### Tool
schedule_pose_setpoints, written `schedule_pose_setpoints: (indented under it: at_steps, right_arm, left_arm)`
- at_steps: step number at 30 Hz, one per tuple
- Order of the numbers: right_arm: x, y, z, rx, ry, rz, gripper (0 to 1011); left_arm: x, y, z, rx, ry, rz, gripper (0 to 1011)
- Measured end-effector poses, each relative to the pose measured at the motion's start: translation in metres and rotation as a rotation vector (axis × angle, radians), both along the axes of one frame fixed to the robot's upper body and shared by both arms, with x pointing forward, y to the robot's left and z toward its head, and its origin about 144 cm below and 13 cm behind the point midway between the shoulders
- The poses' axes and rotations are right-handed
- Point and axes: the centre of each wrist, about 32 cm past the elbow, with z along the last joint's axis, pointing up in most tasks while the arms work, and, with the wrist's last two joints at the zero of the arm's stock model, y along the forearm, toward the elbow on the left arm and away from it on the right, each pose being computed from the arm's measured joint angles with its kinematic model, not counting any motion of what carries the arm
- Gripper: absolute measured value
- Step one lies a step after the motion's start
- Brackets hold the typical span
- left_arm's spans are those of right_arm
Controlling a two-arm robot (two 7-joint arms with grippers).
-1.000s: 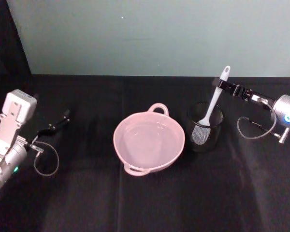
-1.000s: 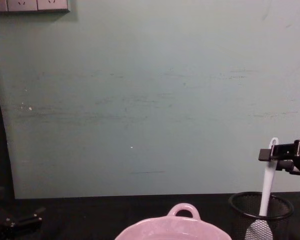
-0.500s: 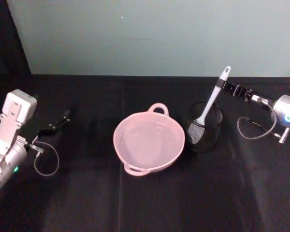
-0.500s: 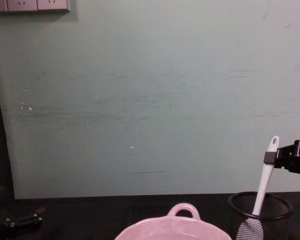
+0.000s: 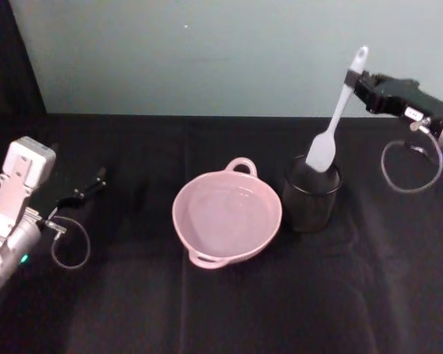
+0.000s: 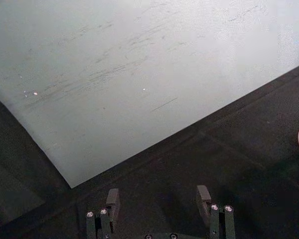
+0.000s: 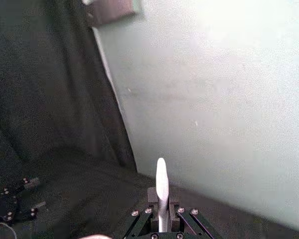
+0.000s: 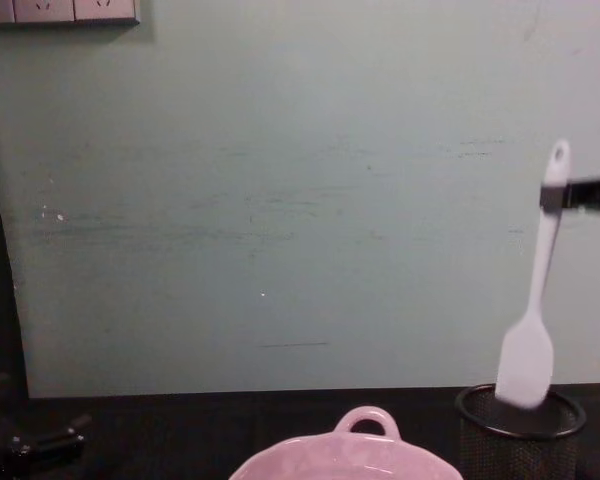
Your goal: Use the one hand to pick up the spoon and stir the clear water in the bowl.
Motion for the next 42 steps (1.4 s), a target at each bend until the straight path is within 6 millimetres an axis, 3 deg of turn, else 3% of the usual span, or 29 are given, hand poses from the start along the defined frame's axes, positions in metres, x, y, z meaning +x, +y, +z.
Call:
schedule_pose_setpoints:
  at_steps: [3, 11, 17, 24, 27, 32, 42]
  right_arm:
    - [-0.006, 0.004, 0.023, -0.038, -0.078, 0.028, 121]
    - [-0.013, 0.022, 0.056, -0.065, -0.159, 0.137, 122]
    - [-0.013, 0.046, 0.056, -0.066, -0.143, 0.244, 121]
    - [-0.003, 0.076, 0.021, -0.066, -0.085, 0.336, 122]
    - [0.002, 0.088, -0.006, -0.116, -0.104, 0.351, 121]
    - [0.01, 0.095, -0.04, -0.158, -0.128, 0.332, 121]
    - [0.007, 0.098, -0.071, -0.152, -0.094, 0.345, 122]
  left_arm:
    - [0.0, 0.0, 0.0, 0.0, 0.0, 0.0, 1011]
    - [0.0, 0.0, 0.0, 0.0, 0.0, 0.0, 1011]
    - [0.0, 0.0, 0.0, 0.0, 0.0, 0.0, 1011]
    - [0.0, 0.0, 0.0, 0.0, 0.0, 0.0, 1011]
    - [0.0, 0.0, 0.0, 0.0, 0.0, 0.0, 1011]
    - [0.0, 0.0, 0.0, 0.0, 0.0, 0.0, 1011]
    - [0.0, 0.0, 0.0, 0.0, 0.0, 0.0, 1011]
